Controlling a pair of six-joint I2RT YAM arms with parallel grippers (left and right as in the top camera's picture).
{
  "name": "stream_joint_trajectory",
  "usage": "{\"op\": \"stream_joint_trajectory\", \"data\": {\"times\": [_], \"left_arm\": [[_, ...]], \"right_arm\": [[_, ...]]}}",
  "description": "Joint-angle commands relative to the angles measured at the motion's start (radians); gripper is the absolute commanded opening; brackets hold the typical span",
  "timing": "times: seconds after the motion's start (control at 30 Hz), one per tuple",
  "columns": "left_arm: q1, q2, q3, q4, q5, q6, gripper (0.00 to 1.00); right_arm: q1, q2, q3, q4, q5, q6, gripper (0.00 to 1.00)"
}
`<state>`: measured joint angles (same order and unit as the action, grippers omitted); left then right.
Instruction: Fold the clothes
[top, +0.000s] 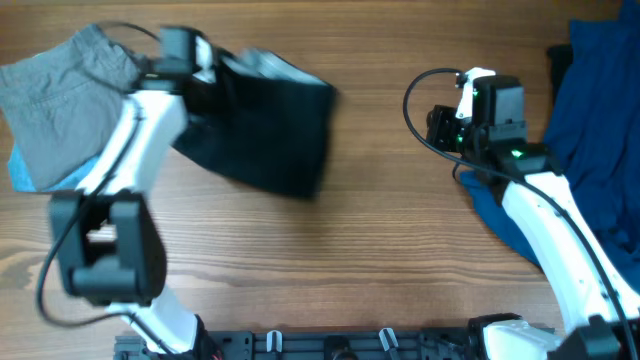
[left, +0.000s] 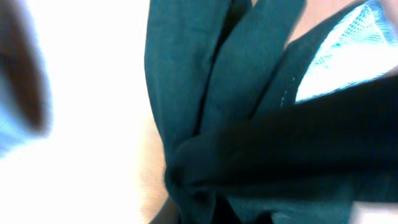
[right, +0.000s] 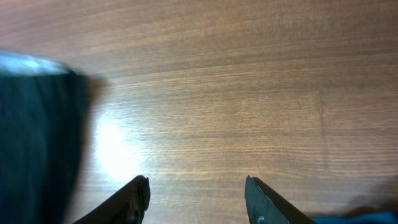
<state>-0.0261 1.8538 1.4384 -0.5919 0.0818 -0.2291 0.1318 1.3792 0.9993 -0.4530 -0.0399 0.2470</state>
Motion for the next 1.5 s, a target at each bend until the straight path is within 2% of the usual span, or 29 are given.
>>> {"op": "stream_joint_trajectory", "data": {"times": [0.0,0.13,0.23,0.3,0.43,0.53,0.63,0.73,0.77,0.83,0.9,0.93,0.97,1.03,1.1,1.13,1.2,1.27,1.4,1.47], "left_arm": [[0.168,-0.085,0.077,0.148,-0.241,0.016,0.04],[0.438,-0.072,0.086,0.214,-0.238,-0.005,0.07],[0.588,-0.03,0.086,0.185,-0.192,-0.072,0.1],[0.676,0.023,0.086,0.164,-0.105,-0.079,0.17],[0.746,0.102,0.086,0.142,-0.071,-0.079,0.27],[0.763,0.117,0.086,0.143,-0.07,-0.093,0.3],[0.763,0.076,0.087,0.163,0.041,-0.093,0.32],[0.762,-0.031,0.088,0.163,0.06,-0.092,0.34],[0.762,-0.065,0.088,0.156,0.06,-0.093,0.38],[0.744,-0.137,0.088,0.107,0.08,-0.093,0.42],[0.659,-0.18,0.088,0.001,0.147,-0.093,0.65],[0.605,-0.179,0.087,-0.049,0.193,-0.093,0.71],[0.564,-0.175,0.086,-0.077,0.205,-0.093,0.73],[0.431,-0.166,0.084,-0.145,0.205,-0.092,0.77],[0.276,-0.153,0.084,-0.201,0.205,-0.084,0.97],[0.201,-0.147,0.084,-0.235,0.205,-0.062,1.0],[0.035,-0.13,0.084,-0.37,0.097,-0.04,1.0],[-0.047,-0.122,0.084,-0.509,0.003,-0.04,1.0],[-0.107,-0.122,0.084,-0.78,-0.005,-0.046,1.0],[-0.107,-0.135,0.076,-0.843,-0.005,-0.049,1.0]], "right_arm": [[-0.002,-0.009,0.005,-0.067,0.017,-0.011,0.54],[-0.002,-0.009,0.005,-0.138,0.017,-0.011,0.53],[-0.001,-0.009,0.005,-0.144,0.013,-0.008,0.51],[-0.001,-0.009,0.005,-0.148,0.013,-0.007,0.5],[-0.001,-0.009,0.005,-0.167,0.014,-0.008,0.5],[-0.001,-0.009,0.005,-0.167,0.014,-0.009,0.5],[-0.002,-0.009,0.005,-0.167,0.018,-0.011,0.51],[-0.002,-0.009,0.005,-0.159,0.018,-0.013,0.6],[-0.002,-0.009,0.005,-0.158,0.018,-0.012,0.64],[-0.002,-0.008,0.005,-0.154,0.013,-0.011,0.71],[-0.002,-0.008,0.005,-0.135,-0.021,-0.012,0.75],[-0.002,-0.008,0.004,-0.127,-0.051,-0.012,0.79],[-0.002,-0.008,0.004,-0.124,-0.068,-0.013,0.8],[-0.002,-0.002,0.004,-0.124,-0.144,-0.05,0.83],[-0.002,0.024,0.004,-0.136,-0.233,-0.064,0.91],[-0.002,0.039,0.004,-0.145,-0.25,-0.062,0.98],[-0.01,0.054,0.005,-0.201,-0.216,-0.061,1.0],[-0.035,0.05,0.014,-0.283,-0.208,-0.063,1.0],[-0.109,0.04,0.071,-0.52,-0.208,-0.064,1.0],[-0.125,-0.024,0.069,-0.567,-0.208,-0.064,1.0]]}}
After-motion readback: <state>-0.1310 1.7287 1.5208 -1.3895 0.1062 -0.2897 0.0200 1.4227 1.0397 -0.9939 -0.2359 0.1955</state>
